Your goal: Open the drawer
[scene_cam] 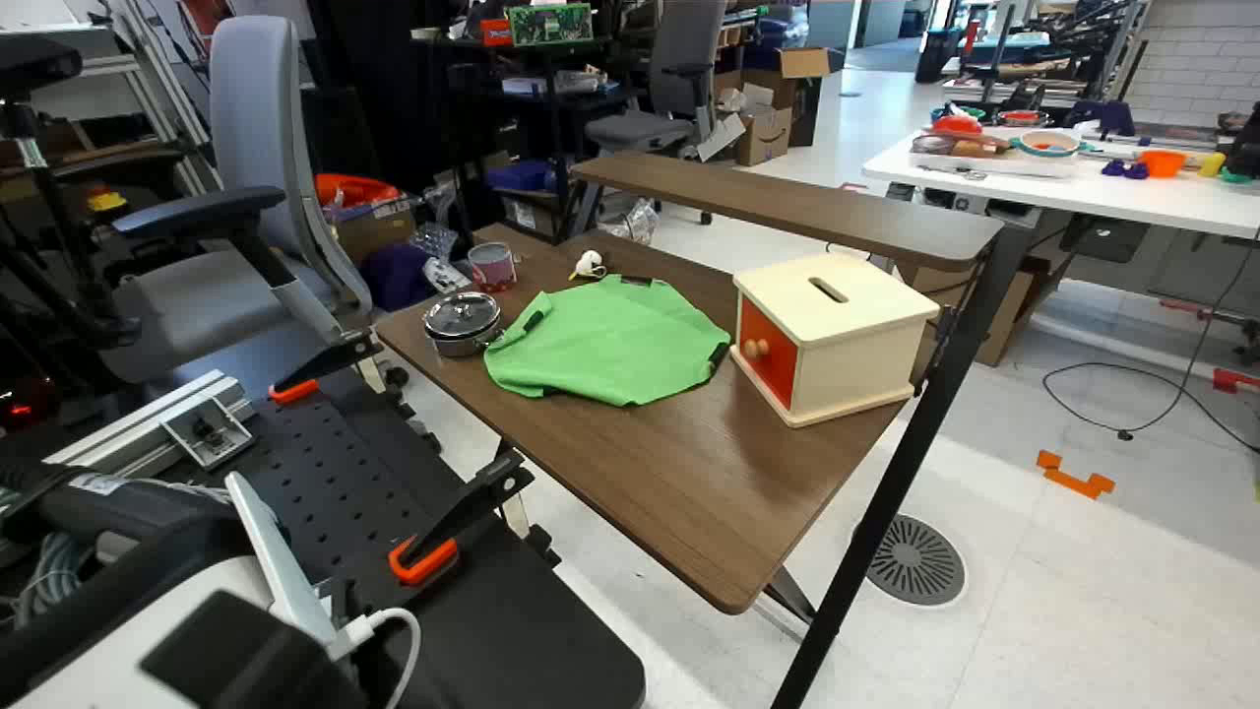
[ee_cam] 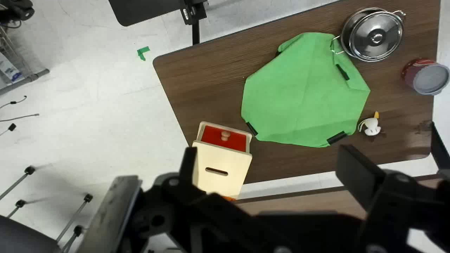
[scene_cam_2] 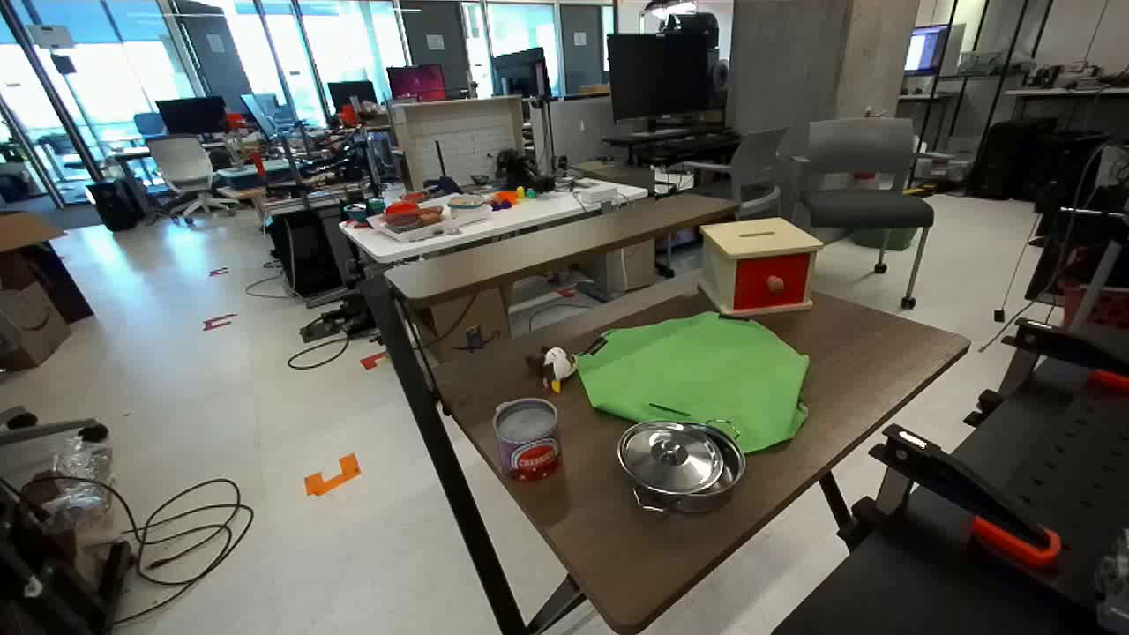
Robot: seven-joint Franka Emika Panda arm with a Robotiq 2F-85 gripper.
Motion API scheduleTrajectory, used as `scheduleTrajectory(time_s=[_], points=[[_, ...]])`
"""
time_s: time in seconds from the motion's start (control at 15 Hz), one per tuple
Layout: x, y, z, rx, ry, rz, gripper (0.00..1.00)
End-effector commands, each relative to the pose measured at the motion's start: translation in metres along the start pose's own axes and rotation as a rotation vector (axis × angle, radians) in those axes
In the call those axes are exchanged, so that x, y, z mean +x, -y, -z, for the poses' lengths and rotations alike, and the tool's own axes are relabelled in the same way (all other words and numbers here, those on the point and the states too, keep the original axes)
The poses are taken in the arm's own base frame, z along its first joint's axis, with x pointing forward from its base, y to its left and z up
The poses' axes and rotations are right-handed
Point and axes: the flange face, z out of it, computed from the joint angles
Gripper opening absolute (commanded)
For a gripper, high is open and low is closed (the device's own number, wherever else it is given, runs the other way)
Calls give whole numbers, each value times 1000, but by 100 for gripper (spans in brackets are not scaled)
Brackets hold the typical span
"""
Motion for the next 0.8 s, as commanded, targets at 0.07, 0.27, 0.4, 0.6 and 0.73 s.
scheduleTrajectory(time_s=[0.07, 0.27, 0.4, 0.6, 0.73], points=[[2, 1, -1, 1, 2, 1, 100], [9, 2, -4, 4, 30, 19, 100], [3, 1, -6, -1, 17, 5, 100], [9, 2, -14, 3, -2, -23, 100], [20, 1, -23, 21, -16, -46, 100]])
